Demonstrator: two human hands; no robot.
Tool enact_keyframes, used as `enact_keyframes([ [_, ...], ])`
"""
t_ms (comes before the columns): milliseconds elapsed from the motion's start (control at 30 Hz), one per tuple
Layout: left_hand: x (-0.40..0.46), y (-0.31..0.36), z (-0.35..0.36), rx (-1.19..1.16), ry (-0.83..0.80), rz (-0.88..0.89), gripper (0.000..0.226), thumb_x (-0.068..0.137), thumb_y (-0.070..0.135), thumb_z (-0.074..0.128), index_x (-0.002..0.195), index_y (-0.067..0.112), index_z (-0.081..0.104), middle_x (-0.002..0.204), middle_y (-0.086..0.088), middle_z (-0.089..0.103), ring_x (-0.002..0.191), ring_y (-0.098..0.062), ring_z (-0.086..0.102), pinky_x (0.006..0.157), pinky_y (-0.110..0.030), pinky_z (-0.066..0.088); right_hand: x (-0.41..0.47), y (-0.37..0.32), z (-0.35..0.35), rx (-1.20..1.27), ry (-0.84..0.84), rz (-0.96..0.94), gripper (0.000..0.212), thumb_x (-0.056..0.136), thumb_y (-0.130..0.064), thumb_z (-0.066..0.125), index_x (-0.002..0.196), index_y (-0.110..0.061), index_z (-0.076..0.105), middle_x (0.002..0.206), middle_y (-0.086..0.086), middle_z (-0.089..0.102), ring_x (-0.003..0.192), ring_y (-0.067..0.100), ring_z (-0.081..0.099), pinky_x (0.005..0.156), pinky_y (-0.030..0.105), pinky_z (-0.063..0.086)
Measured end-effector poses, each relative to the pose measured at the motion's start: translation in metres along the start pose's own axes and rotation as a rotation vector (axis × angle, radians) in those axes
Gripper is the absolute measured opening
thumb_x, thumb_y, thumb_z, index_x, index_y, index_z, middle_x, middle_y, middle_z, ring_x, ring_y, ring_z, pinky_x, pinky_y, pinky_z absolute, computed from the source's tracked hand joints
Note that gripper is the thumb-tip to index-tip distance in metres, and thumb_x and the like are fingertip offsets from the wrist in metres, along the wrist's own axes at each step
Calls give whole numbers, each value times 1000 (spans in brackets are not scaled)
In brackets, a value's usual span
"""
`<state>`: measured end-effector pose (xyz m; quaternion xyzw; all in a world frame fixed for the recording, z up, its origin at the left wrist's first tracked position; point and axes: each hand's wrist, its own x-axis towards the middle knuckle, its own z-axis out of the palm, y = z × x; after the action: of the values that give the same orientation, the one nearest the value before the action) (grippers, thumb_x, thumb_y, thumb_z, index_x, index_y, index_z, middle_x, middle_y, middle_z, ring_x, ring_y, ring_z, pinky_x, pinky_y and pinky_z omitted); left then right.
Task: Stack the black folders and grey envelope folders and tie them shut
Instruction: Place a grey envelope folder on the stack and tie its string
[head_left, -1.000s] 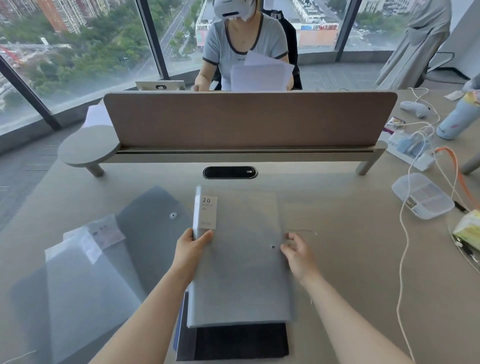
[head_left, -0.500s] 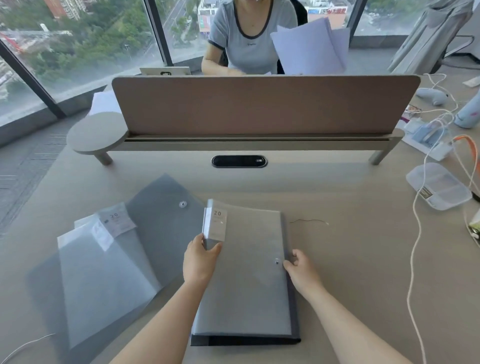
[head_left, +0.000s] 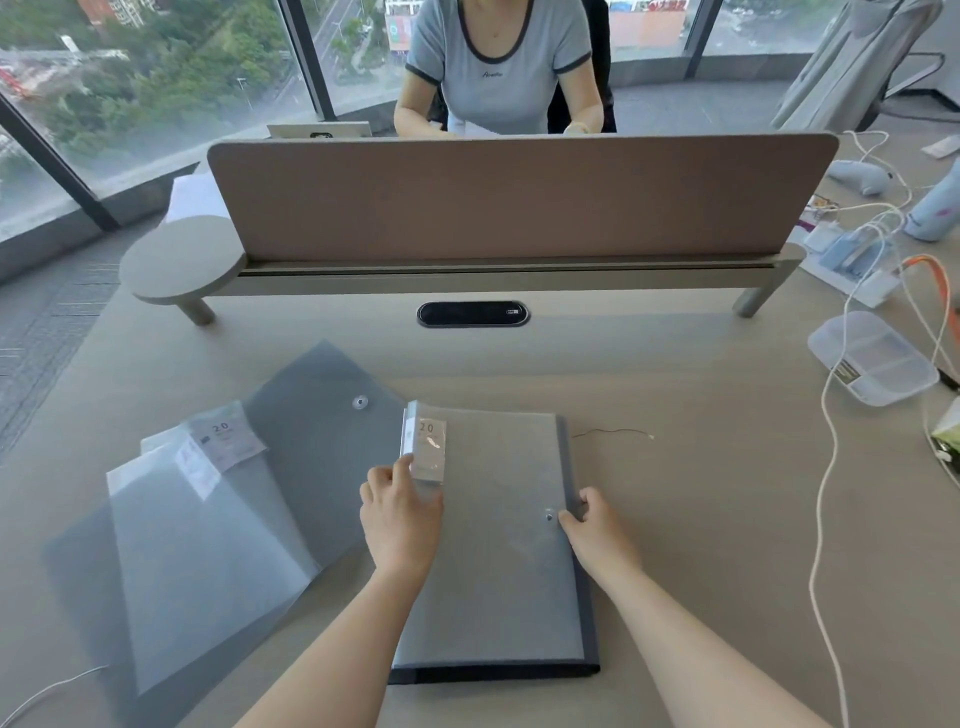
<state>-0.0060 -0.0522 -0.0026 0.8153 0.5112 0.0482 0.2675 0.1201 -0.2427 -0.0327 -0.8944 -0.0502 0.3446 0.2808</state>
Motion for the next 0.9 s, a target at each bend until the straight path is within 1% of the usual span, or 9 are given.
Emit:
enact_keyframes([
  [133,-9,11,6,195,-74,279,54,80,18,61,133,25,54,140,-3,48,126,-29,40,98,-35,33,-2,-2,-1,-73,35,-20,25,92,-40,52,110,-24,47,83,-4,60,77,22,63,70,37,51],
  [267,-21,23,22,382,-376,502,71,83,46,62,148,33,35,164,-1,18,151,-26,10,121,-36,7,-2,-2,-2,-170,63,-12,22,93,-43,51,100,-23,46,82,-4,59,76,23,60,63,33,45],
  [367,-28,26,36,483,-460,512,86,80,58,62,153,37,23,167,-1,-3,153,-29,-10,123,-47,-7,-2,3,-6,-193,56,-3,24,91,-43,52,88,-19,47,79,-1,60,74,24,57,64,33,42],
  [500,-30,25,46,559,-455,511,91,79,62,63,154,41,17,167,-3,-11,151,-33,-17,120,-52,-10,2,7,-22,-296,-95,97,18,86,-32,51,77,-17,53,72,3,60,71,26,57,63,29,42],
  [600,-30,23,47,563,-448,513,91,80,62,62,154,41,15,167,-3,-12,151,-33,-18,121,-53,-10,5,4,-35,-365,-254,186,17,80,-19,54,67,-12,62,54,3,58,63,25,59,54,23,40],
  [700,-30,23,48,563,-450,511,92,80,63,62,155,41,13,167,-2,-13,151,-33,-19,120,-52,-11,3,-5,-45,-289,-254,235,28,83,-14,55,55,-15,58,37,-2,48,41,17,44,41,16,28],
  [767,-30,24,48,569,-451,514,92,80,64,61,154,41,12,166,-2,-13,151,-33,-19,120,-52,-11,6,-10,-46,-184,-198,227,22,82,-12,52,61,-14,57,51,2,50,41,17,39,42,16,26],
  [833,-30,24,48,572,-449,518,91,80,64,60,154,42,12,167,-2,-13,151,-32,-19,120,-52,-11,12,-15,-43,-127,-147,182,13,82,-11,48,76,-10,60,66,7,54,52,20,44,48,21,29],
  [900,-31,24,47,573,-445,525,90,81,64,60,154,42,12,167,-3,-12,151,-32,-19,120,-52,-12,16,-21,-36,-142,-118,136,18,83,-11,48,85,-6,64,77,9,61,68,26,54,53,24,35],
])
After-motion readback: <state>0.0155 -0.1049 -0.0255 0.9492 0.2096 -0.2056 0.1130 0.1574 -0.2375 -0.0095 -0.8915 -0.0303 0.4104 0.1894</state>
